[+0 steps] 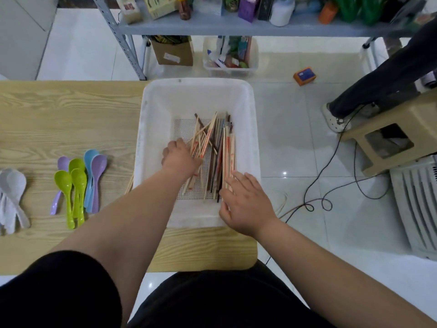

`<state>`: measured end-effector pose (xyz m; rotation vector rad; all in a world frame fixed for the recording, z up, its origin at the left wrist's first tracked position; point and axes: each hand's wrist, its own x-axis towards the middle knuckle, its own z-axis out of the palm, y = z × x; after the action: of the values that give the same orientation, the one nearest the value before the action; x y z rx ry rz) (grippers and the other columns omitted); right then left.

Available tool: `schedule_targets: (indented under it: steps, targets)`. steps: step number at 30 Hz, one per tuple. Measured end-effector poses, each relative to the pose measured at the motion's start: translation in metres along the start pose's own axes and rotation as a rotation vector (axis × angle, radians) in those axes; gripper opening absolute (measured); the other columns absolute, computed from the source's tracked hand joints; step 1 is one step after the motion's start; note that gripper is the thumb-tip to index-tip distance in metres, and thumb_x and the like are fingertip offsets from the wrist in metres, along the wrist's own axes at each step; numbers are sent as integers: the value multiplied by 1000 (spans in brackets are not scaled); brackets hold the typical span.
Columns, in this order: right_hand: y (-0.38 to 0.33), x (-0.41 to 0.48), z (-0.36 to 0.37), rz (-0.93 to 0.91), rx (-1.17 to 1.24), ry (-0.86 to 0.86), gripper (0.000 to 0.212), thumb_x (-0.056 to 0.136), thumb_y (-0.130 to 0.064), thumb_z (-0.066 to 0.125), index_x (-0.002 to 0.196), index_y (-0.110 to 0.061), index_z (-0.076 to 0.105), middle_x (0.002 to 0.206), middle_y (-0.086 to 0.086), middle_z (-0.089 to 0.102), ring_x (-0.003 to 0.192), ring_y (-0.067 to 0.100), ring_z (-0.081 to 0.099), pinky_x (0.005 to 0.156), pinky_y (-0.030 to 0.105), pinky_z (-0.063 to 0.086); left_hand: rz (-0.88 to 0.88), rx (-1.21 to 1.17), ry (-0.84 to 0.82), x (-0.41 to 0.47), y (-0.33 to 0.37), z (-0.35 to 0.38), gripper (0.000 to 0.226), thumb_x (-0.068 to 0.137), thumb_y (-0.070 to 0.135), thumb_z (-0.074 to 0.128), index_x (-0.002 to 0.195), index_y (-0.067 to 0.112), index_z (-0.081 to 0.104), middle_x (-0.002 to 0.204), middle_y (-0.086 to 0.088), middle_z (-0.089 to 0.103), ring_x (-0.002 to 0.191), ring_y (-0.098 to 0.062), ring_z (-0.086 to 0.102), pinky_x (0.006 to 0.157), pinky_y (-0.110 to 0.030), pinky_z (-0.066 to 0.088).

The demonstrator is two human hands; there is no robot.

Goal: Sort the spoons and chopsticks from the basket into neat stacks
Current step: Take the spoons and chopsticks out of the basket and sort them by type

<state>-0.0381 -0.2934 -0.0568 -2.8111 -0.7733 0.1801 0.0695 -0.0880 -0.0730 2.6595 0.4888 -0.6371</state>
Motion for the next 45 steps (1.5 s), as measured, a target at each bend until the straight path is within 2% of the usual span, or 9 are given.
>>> schedule_targets:
  steps: [8,14,20,24,31,36,40,43,45]
  targets:
    - [1,-1,3,-21,23,45,34,88,-34,49,99,-12,73,126,16,66,131,36,51,117,50,30,-85,43,-67,7,21,23,55,91,26,65,131,-1,39,128,-21,50,114,-36,56,85,-38,47]
    - [2,0,2,-21,15,38,33,87,-34,49,97,-12,72,121,16,67,128,36,53,117,49,28,-107,-30,-129,8,17,24,26,93,30,61,100,6,59,85,-8,61,73,-24,59,60,-29,45]
    - [3,1,5,-13,11,68,29,85,-32,52,90,-12,73,111,12,68,124,35,55,116,46,29,-84,-158,-149,-3,4,16,28,101,24,45,114,0,54,100,-17,61,88,-33,60,66,-33,45]
    - [4,2,2,-5,-5,28,32,86,-33,50,93,-12,74,113,11,69,124,32,55,114,45,32,-104,-362,-220,-14,-6,4,22,97,22,44,107,4,54,90,-17,62,67,-29,59,50,-30,43]
    - [2,3,-4,19,-55,-16,38,88,-35,44,94,-12,75,107,9,68,116,29,57,110,42,35,-48,-728,-266,-53,-44,-37,12,94,23,52,90,11,52,76,-9,52,56,-22,47,54,-35,42]
    - [-3,3,-9,41,-74,-38,41,87,-37,40,89,-14,75,102,6,68,109,26,60,107,40,34,44,-963,-72,-81,-102,-71,11,97,24,52,88,16,51,65,-1,46,50,-16,40,47,-28,36]
    - [-11,6,-11,107,20,-58,42,90,-42,36,94,-21,72,101,-8,65,104,14,56,101,35,38,-29,-847,134,-86,-172,-75,18,86,35,50,81,19,52,65,-5,52,56,-22,47,58,-39,42]
    - [-25,7,-3,134,64,-52,40,92,-42,35,91,-21,69,94,-9,63,95,13,54,89,33,43,-115,-704,116,-86,-214,-54,16,95,21,47,83,11,51,72,-15,55,57,-25,51,58,-42,48]
    - [-32,6,1,143,48,-75,42,94,-42,30,88,-21,66,90,-9,60,90,14,53,85,32,43,-169,-556,61,-88,-231,-38,19,98,22,46,90,6,50,84,-20,62,70,-35,62,70,-45,55]
